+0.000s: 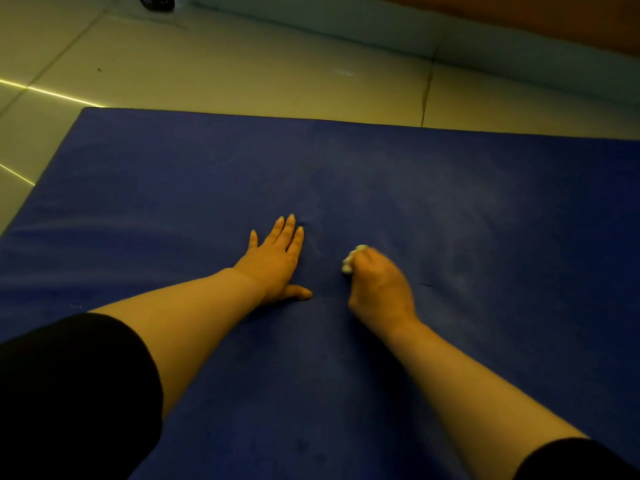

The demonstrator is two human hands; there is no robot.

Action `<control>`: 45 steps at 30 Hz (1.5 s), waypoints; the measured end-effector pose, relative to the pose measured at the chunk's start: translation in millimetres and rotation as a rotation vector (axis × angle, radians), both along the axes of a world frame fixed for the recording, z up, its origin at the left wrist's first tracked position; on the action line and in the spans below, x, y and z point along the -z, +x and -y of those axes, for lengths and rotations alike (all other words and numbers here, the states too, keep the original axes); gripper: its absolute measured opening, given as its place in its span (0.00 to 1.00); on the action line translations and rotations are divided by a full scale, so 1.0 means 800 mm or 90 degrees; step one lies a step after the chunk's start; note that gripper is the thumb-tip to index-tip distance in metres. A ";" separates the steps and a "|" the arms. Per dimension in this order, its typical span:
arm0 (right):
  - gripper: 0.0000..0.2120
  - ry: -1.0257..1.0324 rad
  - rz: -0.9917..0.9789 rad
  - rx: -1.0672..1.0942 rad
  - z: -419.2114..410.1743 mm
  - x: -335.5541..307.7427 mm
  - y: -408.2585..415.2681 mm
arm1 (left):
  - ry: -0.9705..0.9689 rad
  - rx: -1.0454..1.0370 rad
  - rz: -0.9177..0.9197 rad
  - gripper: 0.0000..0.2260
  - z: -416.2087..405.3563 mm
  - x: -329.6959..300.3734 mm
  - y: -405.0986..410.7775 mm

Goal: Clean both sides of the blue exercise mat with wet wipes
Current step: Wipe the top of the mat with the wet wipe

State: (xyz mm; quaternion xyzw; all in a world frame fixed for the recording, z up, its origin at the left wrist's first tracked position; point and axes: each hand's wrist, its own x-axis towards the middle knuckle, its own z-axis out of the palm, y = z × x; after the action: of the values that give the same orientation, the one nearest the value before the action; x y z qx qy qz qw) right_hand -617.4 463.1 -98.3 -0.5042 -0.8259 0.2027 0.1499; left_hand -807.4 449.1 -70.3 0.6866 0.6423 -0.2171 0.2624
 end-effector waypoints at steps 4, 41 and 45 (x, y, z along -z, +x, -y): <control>0.04 0.016 0.031 0.224 -0.018 -0.002 0.035 | 0.011 -0.002 -0.002 0.50 0.000 0.002 0.001; 0.08 -0.150 -0.011 0.059 0.130 -0.035 -0.008 | 0.067 -0.118 0.009 0.25 0.168 -0.034 0.110; 0.05 -0.165 0.053 0.133 0.110 -0.047 0.037 | -0.002 -0.099 0.029 0.24 0.179 -0.052 0.100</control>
State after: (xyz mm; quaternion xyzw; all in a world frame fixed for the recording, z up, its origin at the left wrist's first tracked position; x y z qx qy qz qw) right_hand -588.0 375.1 -60.8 -0.6105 -0.7414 0.2698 0.0694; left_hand -727.1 305.7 -28.4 0.6388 0.6874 -0.1810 0.2943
